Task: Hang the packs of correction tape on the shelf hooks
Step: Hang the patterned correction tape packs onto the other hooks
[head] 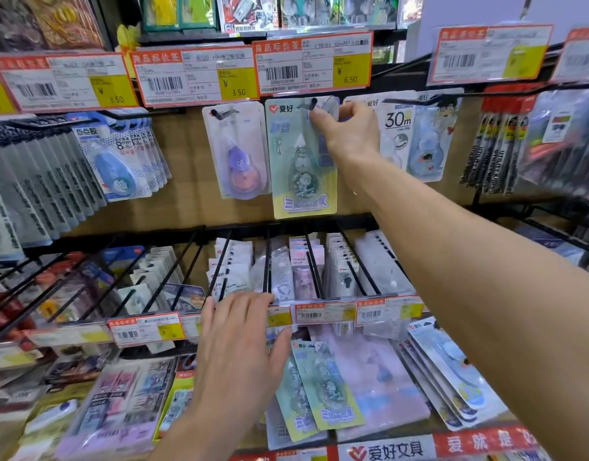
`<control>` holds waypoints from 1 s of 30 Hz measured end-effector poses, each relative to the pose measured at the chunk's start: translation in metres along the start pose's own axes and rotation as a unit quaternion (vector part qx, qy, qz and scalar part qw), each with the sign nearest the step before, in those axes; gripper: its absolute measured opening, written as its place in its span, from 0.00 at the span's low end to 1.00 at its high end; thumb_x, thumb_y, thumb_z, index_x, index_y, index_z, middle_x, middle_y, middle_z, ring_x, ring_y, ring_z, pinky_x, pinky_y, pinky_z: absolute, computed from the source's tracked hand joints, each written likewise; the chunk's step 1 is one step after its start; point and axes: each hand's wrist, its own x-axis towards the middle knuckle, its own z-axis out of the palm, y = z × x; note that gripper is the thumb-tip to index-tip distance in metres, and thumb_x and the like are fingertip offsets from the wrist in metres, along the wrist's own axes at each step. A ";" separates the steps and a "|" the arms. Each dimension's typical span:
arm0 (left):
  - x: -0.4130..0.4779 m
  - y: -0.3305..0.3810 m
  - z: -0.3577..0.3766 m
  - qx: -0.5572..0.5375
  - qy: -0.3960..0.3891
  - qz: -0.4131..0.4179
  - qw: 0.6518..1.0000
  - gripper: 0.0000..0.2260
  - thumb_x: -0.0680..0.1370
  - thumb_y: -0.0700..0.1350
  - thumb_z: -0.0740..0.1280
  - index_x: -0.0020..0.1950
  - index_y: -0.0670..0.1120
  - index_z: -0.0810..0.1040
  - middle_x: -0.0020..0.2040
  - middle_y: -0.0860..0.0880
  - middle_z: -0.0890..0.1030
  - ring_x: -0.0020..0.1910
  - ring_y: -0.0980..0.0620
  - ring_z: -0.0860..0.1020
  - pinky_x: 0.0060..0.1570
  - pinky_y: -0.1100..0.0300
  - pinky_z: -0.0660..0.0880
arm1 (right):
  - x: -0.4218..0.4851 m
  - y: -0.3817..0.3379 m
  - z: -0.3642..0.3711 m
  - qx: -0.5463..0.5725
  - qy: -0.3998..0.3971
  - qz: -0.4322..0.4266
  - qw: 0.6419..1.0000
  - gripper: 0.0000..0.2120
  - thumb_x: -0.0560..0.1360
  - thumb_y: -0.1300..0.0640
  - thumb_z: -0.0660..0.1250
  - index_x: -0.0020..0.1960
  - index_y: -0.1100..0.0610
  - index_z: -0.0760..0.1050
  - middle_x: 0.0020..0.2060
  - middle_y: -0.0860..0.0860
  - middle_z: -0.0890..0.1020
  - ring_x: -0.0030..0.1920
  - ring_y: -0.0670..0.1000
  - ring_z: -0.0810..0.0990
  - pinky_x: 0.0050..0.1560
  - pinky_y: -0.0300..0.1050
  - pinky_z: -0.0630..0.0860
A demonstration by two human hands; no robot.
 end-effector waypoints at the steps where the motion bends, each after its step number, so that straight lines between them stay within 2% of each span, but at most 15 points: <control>1: 0.000 0.000 0.000 0.003 -0.002 0.001 1.000 0.20 0.75 0.57 0.67 0.63 0.51 0.74 0.57 0.55 0.78 0.61 0.51 0.73 0.73 0.44 0.61 | 0.001 0.001 0.001 -0.011 0.003 -0.001 1.000 0.19 0.74 0.40 0.72 0.51 0.54 0.74 0.41 0.45 0.78 0.45 0.50 0.79 0.50 0.52 0.79; 6: 0.001 0.000 -0.002 0.014 -0.014 0.010 1.000 0.20 0.76 0.58 0.65 0.65 0.51 0.73 0.59 0.55 0.77 0.62 0.51 0.72 0.73 0.44 0.62 | -0.009 0.006 -0.009 -0.056 0.000 -0.019 0.998 0.26 0.76 0.39 0.70 0.65 0.55 0.73 0.55 0.48 0.80 0.55 0.49 0.78 0.57 0.47 0.75; 9: 0.002 -0.002 -0.005 0.020 -0.016 0.015 1.000 0.21 0.76 0.57 0.66 0.67 0.50 0.73 0.60 0.54 0.77 0.63 0.51 0.72 0.74 0.43 0.61 | -0.033 0.011 -0.024 -0.088 -0.034 -0.026 0.995 0.23 0.78 0.45 0.69 0.69 0.54 0.70 0.55 0.48 0.78 0.56 0.49 0.78 0.59 0.46 0.74; 13: 0.001 0.000 -0.009 0.014 -0.011 0.025 1.000 0.22 0.76 0.55 0.67 0.68 0.48 0.72 0.62 0.51 0.75 0.65 0.50 0.69 0.74 0.44 0.58 | -0.081 0.019 -0.054 -0.117 -0.084 -0.064 0.988 0.13 0.79 0.52 0.68 0.62 0.53 0.74 0.52 0.46 0.79 0.53 0.46 0.78 0.59 0.44 0.76; 17: -0.009 0.006 -0.008 -0.011 0.008 0.054 0.998 0.21 0.77 0.51 0.68 0.67 0.44 0.73 0.63 0.47 0.75 0.66 0.45 0.70 0.72 0.39 0.60 | -0.139 0.027 -0.085 -0.127 -0.124 -0.113 0.978 0.02 0.77 0.57 0.70 0.49 0.53 0.80 0.40 0.41 0.82 0.43 0.41 0.81 0.46 0.35 0.76; 19: -0.019 0.009 -0.008 -0.024 0.025 0.081 0.996 0.19 0.78 0.50 0.66 0.66 0.43 0.74 0.63 0.45 0.75 0.67 0.42 0.70 0.70 0.38 0.62 | -0.168 0.031 -0.102 -0.130 -0.161 -0.111 0.972 0.03 0.76 0.59 0.70 0.44 0.53 0.80 0.36 0.41 0.82 0.41 0.41 0.80 0.41 0.32 0.73; 22: -0.037 0.014 -0.005 -0.047 0.055 0.101 0.992 0.18 0.76 0.49 0.67 0.63 0.41 0.76 0.63 0.43 0.75 0.67 0.39 0.70 0.69 0.40 0.64 | -0.207 0.046 -0.123 -0.136 -0.239 -0.064 0.959 0.05 0.77 0.59 0.70 0.43 0.53 0.80 0.34 0.41 0.82 0.39 0.41 0.80 0.39 0.31 0.73; 25: -0.054 0.015 0.008 -0.075 0.062 0.104 0.990 0.17 0.75 0.47 0.68 0.61 0.40 0.77 0.61 0.43 0.76 0.65 0.40 0.71 0.69 0.47 0.66 | -0.229 0.083 -0.128 -0.179 -0.302 0.007 0.936 0.05 0.77 0.57 0.70 0.42 0.51 0.80 0.34 0.41 0.82 0.38 0.42 0.80 0.40 0.34 0.74; 28: -0.066 0.012 0.035 -0.081 0.002 0.093 0.992 0.16 0.76 0.48 0.66 0.60 0.41 0.77 0.58 0.45 0.77 0.62 0.43 0.71 0.65 0.51 0.68 | -0.236 0.135 -0.120 -0.263 -0.369 0.109 0.885 0.03 0.77 0.53 0.69 0.45 0.49 0.79 0.40 0.43 0.83 0.43 0.46 0.81 0.47 0.43 0.76; 30: -0.071 0.008 0.056 -0.067 -0.080 0.045 0.994 0.15 0.78 0.49 0.63 0.61 0.43 0.77 0.58 0.47 0.77 0.60 0.45 0.71 0.62 0.52 0.69 | -0.239 0.171 -0.109 -0.303 -0.390 0.158 0.855 0.04 0.78 0.50 0.68 0.50 0.49 0.80 0.46 0.45 0.84 0.49 0.50 0.81 0.48 0.43 0.74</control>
